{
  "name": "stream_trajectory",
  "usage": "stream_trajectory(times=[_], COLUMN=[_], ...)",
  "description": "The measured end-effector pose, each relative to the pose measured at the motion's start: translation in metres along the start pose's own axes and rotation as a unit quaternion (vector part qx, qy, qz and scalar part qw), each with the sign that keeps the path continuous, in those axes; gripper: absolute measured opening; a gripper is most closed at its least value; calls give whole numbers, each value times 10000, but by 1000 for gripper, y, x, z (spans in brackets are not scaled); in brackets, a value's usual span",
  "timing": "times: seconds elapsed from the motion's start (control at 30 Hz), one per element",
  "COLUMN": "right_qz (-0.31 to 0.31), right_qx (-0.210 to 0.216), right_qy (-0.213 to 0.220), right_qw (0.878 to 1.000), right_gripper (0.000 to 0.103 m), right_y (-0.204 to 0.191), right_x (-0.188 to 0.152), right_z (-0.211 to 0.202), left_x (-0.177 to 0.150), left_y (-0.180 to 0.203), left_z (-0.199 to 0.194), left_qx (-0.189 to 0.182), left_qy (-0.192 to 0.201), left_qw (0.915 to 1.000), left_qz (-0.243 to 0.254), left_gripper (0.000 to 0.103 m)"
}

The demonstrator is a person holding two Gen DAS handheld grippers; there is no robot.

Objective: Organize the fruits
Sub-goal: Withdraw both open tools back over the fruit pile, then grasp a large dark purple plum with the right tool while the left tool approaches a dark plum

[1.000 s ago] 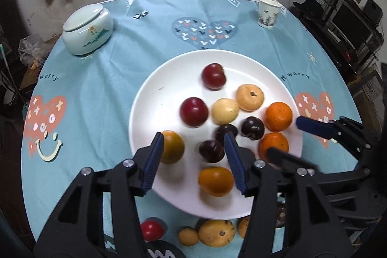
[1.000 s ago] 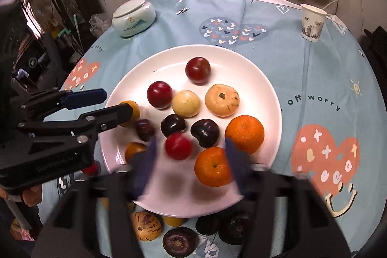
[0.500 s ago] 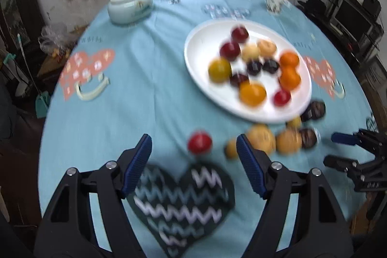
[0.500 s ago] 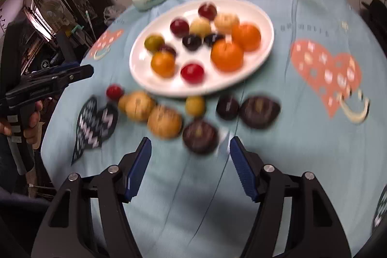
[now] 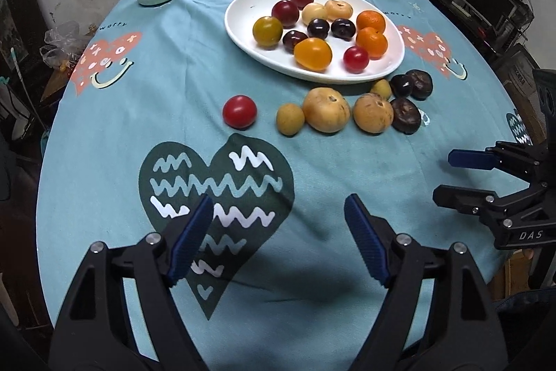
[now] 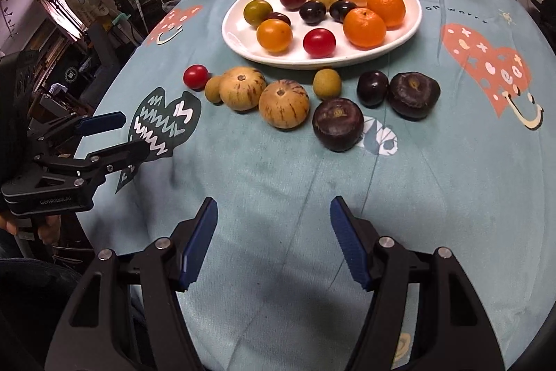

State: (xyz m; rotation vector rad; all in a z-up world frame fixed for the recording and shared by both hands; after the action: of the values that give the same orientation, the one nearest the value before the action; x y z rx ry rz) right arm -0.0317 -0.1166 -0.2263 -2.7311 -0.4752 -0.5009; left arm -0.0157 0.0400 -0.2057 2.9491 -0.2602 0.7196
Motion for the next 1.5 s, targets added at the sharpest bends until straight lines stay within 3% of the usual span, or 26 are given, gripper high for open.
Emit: stream_trajectory(times=[0.7,0.9,1.07,1.27,1.43,1.5], right_qz=[410,351,445,-68,-349,-459], right_qx=[-188,-484,-718,-830,-856,-867], right_qy=[144,411,366,213,37,-14], right_qw=[9989,9974,9958,9963,9957,9952], right_gripper=[69,69,69,69,60,48], right_y=[27,40,60,53,49,48], right_x=[-15,8,32,49,56,56], right_z=[-14,-11,6,28,44,48], left_x=[-3,-6,-12,-19,-21,-20], left_y=[20,8,-2,-22,-28,-28], left_z=[-2,-5,-8,-13,-11,-9], left_qx=[-39,81,163,274,277,271], left_qy=[-49,-63,-87,-87,-143,-166], left_qw=[9999,9999,9997,9984,9976,9975], left_qz=[142,-9,-169,-487,-623,-626], left_gripper=[80,81,83,83,84,85])
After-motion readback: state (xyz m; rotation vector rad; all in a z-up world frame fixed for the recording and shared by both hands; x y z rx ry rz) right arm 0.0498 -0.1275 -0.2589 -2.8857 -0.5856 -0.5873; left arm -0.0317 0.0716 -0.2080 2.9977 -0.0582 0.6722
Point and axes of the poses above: each gripper's, at about its wrist camera, not at the fingertips, and z roughly the way its jaws point, y to its right, x to its top, the point moved 10 cm from there along z, roughly the way its jaws point, and after that the axes turned 1 degree about -y, right-handed, at the moved point
